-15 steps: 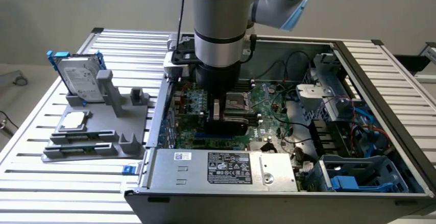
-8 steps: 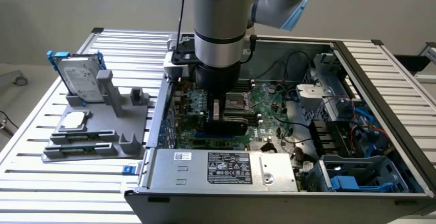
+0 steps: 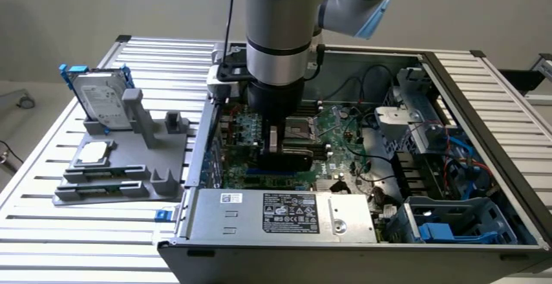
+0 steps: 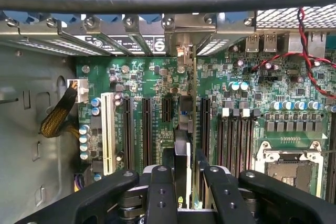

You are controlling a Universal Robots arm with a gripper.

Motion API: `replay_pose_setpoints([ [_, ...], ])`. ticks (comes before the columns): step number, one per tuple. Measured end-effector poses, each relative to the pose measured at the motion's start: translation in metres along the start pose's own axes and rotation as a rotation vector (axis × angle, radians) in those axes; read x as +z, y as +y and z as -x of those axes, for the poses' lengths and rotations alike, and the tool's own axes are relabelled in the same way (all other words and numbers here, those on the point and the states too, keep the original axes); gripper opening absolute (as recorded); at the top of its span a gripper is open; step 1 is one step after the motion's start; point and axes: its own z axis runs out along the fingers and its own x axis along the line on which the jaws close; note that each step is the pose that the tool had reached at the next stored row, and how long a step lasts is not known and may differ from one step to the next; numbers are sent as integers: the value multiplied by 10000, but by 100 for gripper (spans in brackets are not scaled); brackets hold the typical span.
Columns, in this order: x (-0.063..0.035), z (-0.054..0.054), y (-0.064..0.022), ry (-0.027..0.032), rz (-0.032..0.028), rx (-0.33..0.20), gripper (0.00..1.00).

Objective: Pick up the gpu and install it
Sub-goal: 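Insert the gpu into the slot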

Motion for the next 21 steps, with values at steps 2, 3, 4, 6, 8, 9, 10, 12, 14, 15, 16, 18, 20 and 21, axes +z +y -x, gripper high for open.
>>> replay_pose_setpoints([
  [2, -1, 0, 0, -1, 4, -3, 26],
  [3, -1, 0, 0, -2, 5, -13, 26],
  [4, -2, 0, 0, 0, 5, -26, 26],
  [6, 2, 0, 0, 3, 10, -56, 26],
  [8, 11, 0, 0, 3, 16, -90, 26],
  [9, 14, 0, 0, 4, 19, -108, 26],
  [10, 18, 0, 0, 4, 19, -126, 26],
  [12, 22, 0, 0, 5, 20, -160, 26],
  [14, 23, 0, 0, 3, 19, -185, 26],
  [15, 24, 0, 0, 2, 21, -192, 26],
  [16, 24, 0, 0, 3, 20, -196, 26],
  [18, 24, 0, 0, 2, 19, -199, 26],
  [20, 24, 0, -5, -9, 18, -201, 26],
  [21, 24, 0, -9, -22, 19, -201, 26],
])
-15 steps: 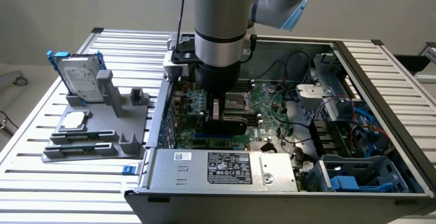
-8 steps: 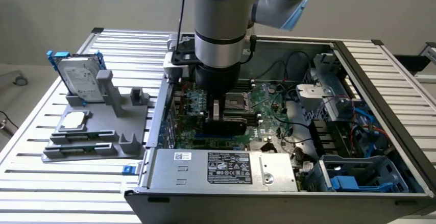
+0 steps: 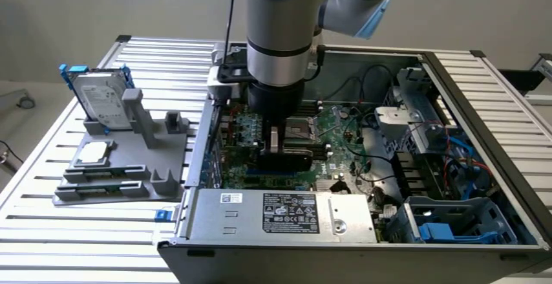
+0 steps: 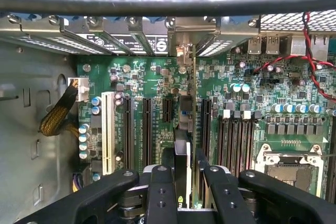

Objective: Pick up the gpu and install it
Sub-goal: 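Insert the gpu into the slot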

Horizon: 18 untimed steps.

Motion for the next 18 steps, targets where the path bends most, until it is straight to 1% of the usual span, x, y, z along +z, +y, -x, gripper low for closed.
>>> replay_pose_setpoints([
  [3, 0, -2, -7, -58, -1, 1, 26],
  [4, 4, -3, -7, -65, -1, 3, 26],
  [8, 15, -8, -7, -64, 20, 1, 26],
  [13, 26, -9, -8, -64, 74, 1, 26],
  [18, 33, -10, -12, -74, 85, 0, 26],
])
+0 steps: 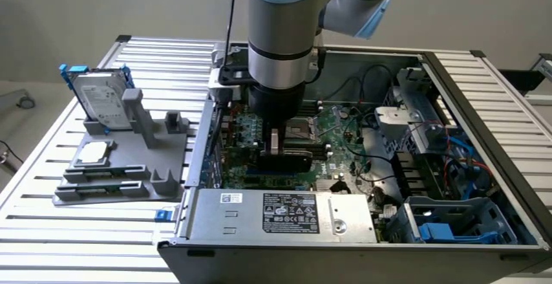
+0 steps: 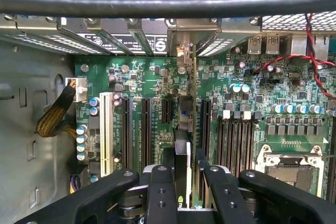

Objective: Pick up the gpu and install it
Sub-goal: 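Insert the gpu into the slot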

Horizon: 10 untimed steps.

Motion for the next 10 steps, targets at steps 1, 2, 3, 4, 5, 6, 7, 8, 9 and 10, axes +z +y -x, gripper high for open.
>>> replay_pose_setpoints([
  [1, 1, 0, -3, -5, 1, 0, 26],
  [2, 2, 0, -6, -11, 1, 1, 26],
  [3, 2, 0, -7, -19, 0, 1, 26],
  [4, 3, 0, -8, -24, 0, 2, 26],
  [5, 4, 0, -8, -32, 1, 2, 26],
  [6, 6, 0, -9, -45, 1, 1, 27],
  [7, 6, -1, -9, -41, 3, 1, 27],
  [8, 4, -3, -9, -37, 8, 1, 33],
  [9, 3, -4, -9, -35, 11, 1, 40],
  [10, 3, -4, -9, -36, 12, 1, 40],
])
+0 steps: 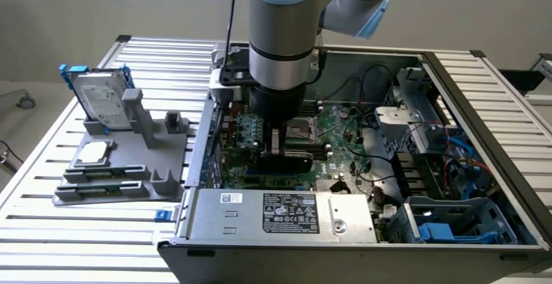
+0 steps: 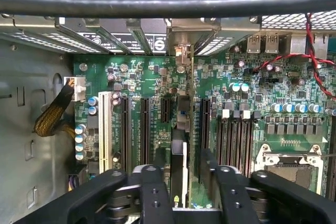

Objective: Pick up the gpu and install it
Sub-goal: 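Insert the gpu into the slot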

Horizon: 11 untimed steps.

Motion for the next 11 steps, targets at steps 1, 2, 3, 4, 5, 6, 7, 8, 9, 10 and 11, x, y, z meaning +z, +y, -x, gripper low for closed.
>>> replay_pose_setpoints([
  [1, 0, 0, 0, 1, 2, 1, 46],
  [2, 0, 0, 0, 1, 5, 0, 46],
  [3, -2, 0, 0, 0, 12, 0, 46],
  [4, -12, -1, 1, 1, 24, 0, 46],
  [5, -27, 0, 1, -1, 37, 0, 46],
  [6, -48, 0, 1, 1, 49, 1, 46],
  [7, -71, 1, 1, 0, 63, 1, 46],
  [8, -97, 1, 2, 0, 78, 1, 46],
  [9, -123, 2, 2, -1, 94, 1, 46],
  [10, -148, 2, 3, -1, 109, 2, 46],
  [11, -171, 2, 3, -1, 123, 2, 46],
])
